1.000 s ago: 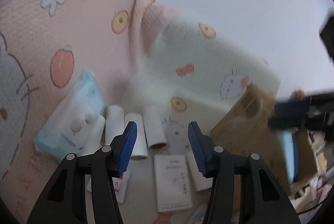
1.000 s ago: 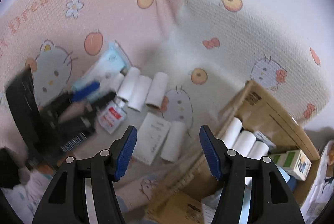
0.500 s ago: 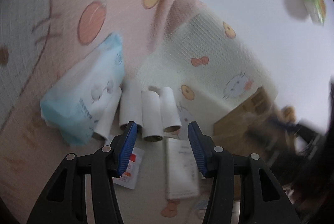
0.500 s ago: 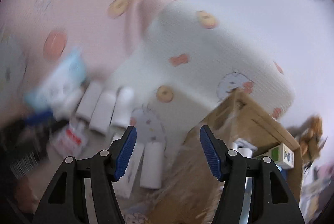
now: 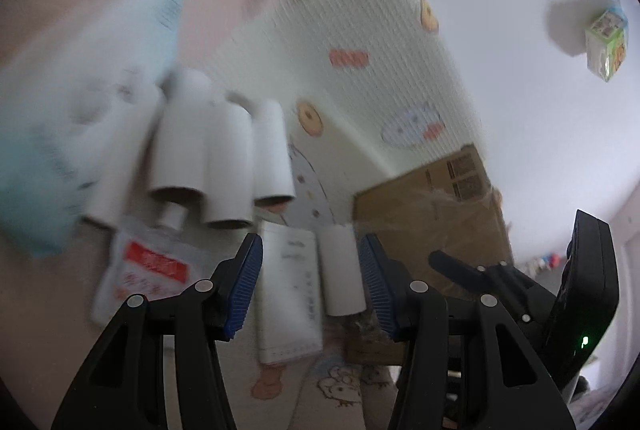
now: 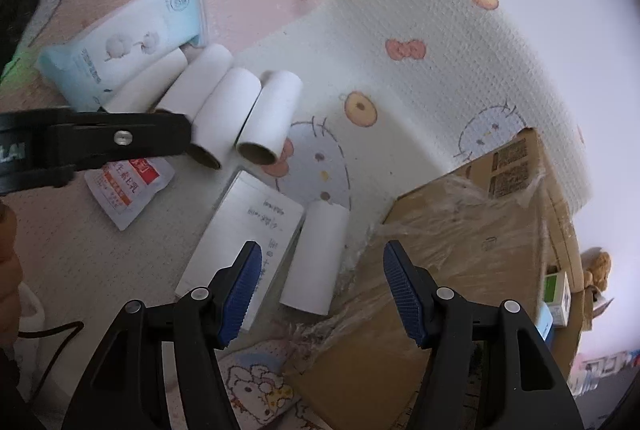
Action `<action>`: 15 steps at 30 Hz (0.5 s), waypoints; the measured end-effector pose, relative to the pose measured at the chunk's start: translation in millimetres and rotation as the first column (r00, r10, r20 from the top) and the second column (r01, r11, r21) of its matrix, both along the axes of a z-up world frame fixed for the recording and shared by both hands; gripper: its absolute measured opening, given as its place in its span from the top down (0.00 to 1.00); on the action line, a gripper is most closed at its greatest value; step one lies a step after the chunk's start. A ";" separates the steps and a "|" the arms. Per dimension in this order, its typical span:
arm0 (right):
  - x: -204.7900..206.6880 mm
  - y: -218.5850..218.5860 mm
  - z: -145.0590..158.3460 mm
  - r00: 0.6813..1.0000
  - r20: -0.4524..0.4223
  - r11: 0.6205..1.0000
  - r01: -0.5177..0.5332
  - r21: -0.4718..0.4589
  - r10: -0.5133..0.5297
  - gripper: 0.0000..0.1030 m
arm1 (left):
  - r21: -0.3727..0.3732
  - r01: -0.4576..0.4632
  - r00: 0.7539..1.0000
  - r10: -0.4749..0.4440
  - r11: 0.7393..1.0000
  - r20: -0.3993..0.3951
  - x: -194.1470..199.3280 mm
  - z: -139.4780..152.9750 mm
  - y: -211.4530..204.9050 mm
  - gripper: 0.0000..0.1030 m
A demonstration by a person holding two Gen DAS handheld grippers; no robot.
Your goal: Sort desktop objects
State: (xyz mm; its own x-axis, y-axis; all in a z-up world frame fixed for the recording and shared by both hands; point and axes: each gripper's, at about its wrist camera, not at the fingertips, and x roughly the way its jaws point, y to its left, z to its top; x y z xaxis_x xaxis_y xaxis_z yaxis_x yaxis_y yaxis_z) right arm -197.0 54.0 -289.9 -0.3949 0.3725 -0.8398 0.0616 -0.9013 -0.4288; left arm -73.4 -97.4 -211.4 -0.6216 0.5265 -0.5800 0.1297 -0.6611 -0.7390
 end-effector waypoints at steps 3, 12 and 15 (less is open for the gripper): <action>-5.2 3.1 -7.8 0.999 0.028 0.999 0.038 -0.011 -0.038 0.41 | 0.044 0.149 0.988 -0.151 0.988 0.025 -28.9 -13.3 12.3 0.47; -12.4 5.1 -28.0 0.992 0.083 0.995 0.091 0.030 -0.093 0.41 | 0.231 0.273 0.933 -0.316 0.934 0.172 -91.7 -67.8 40.0 0.47; -11.1 3.2 -27.9 0.994 0.077 0.994 0.075 0.075 -0.081 0.41 | 0.212 0.324 0.909 -0.365 0.922 0.201 -103.6 -71.2 56.2 0.47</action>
